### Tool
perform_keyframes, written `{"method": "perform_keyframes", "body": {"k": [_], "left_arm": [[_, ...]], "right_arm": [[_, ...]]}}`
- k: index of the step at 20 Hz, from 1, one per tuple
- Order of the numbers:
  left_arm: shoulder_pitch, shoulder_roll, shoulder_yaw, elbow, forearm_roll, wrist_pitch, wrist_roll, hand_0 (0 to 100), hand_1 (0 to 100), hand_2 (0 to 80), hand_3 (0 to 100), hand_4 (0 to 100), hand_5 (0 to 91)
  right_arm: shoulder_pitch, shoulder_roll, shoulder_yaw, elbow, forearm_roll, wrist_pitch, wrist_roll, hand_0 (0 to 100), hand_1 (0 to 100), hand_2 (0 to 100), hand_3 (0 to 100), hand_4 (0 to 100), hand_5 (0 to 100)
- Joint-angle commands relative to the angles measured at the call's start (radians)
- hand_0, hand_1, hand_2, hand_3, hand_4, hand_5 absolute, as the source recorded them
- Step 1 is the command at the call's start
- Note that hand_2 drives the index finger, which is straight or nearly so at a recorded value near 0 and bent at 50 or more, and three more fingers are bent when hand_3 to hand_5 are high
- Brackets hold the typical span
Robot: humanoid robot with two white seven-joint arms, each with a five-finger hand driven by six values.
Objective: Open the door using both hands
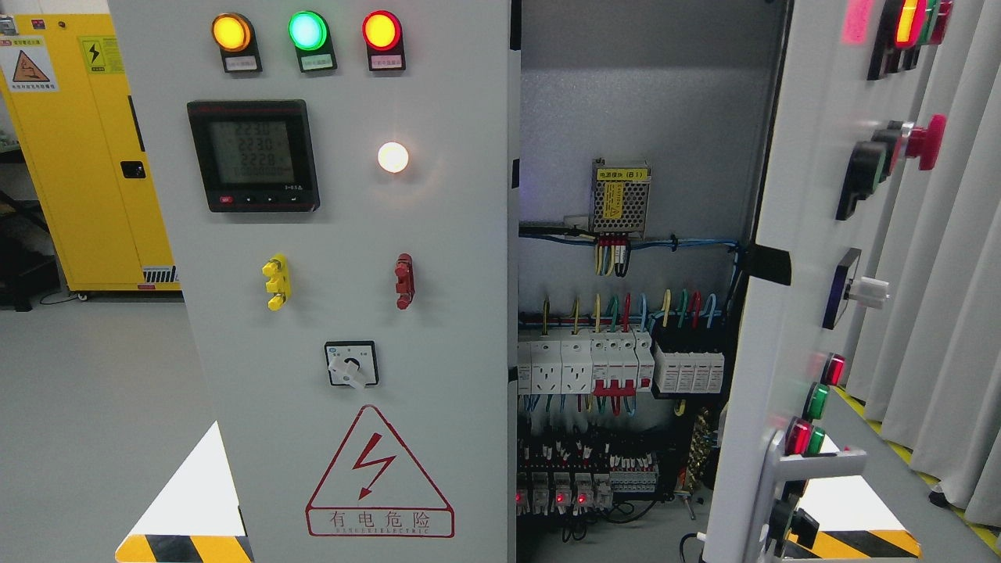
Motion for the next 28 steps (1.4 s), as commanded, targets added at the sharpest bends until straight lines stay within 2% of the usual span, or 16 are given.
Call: {"method": "perform_keyframes", "body": {"k": [1, 4, 8, 10, 13, 18, 20, 22, 25, 28], "left_arm": [[-0.028, 0.295, 0.021, -0.463, 0.076, 0.000, -0.001, 0, 0, 0.0, 0, 0, 0.0], [-0.140, 0.287, 0.021, -0.476, 0.090, 0.014, -0.001, 0, 0, 0.0, 0, 0, 0.0], [-0.307, 0.258, 0.021, -0.506, 0.207, 0.149, -0.001, 0, 0, 0.0, 0, 0, 0.0], [-0.355, 0.252, 0.019, -0.540, 0.221, 0.171, -0.001, 0, 0, 0.0, 0, 0, 0.0], [-0.361, 0.252, -0.017, -0.620, 0.236, 0.171, -0.004, 0, 0, 0.0, 0, 0, 0.0], [-0.420, 0.252, -0.094, -0.652, 0.280, 0.172, -0.056, 0, 0, 0.0, 0, 0, 0.0], [-0.467, 0.252, -0.108, -0.654, 0.314, 0.174, -0.111, 0, 0, 0.0, 0, 0, 0.0], [-0.534, 0.255, -0.134, -0.652, 0.375, 0.206, -0.163, 0, 0, 0.0, 0, 0, 0.0], [-0.674, 0.250, -0.218, -0.646, 0.431, 0.310, -0.166, 0, 0, 0.0, 0, 0, 0.0], [-0.812, 0.234, -0.303, -0.643, 0.437, 0.322, -0.166, 0, 0, 0.0, 0, 0, 0.0]], "right_arm": [[-0.001, 0.008, -0.001, 0.000, 0.000, 0.000, -0.003, 25, 0, 0, 0, 0, 0], [0.000, 0.008, -0.001, 0.000, 0.000, 0.000, -0.003, 25, 0, 0, 0, 0, 0], [0.000, 0.010, -0.001, 0.000, 0.000, 0.000, -0.003, 25, 0, 0, 0, 0, 0], [0.000, 0.010, -0.001, 0.000, 0.000, 0.000, -0.003, 25, 0, 0, 0, 0, 0], [0.000, 0.010, -0.001, 0.000, 0.000, 0.000, -0.003, 25, 0, 0, 0, 0, 0], [0.002, 0.010, -0.001, 0.000, 0.000, 0.000, -0.003, 25, 0, 0, 0, 0, 0], [0.002, 0.010, -0.001, 0.001, 0.000, 0.000, -0.003, 25, 0, 0, 0, 0, 0], [0.003, 0.011, -0.001, 0.001, 0.000, 0.000, -0.003, 25, 0, 0, 0, 0, 0], [0.003, 0.011, -0.001, 0.001, 0.000, 0.000, -0.003, 25, 0, 0, 0, 0, 0], [0.005, 0.011, -0.001, 0.001, 0.000, 0.000, -0.003, 25, 0, 0, 0, 0, 0]]}}
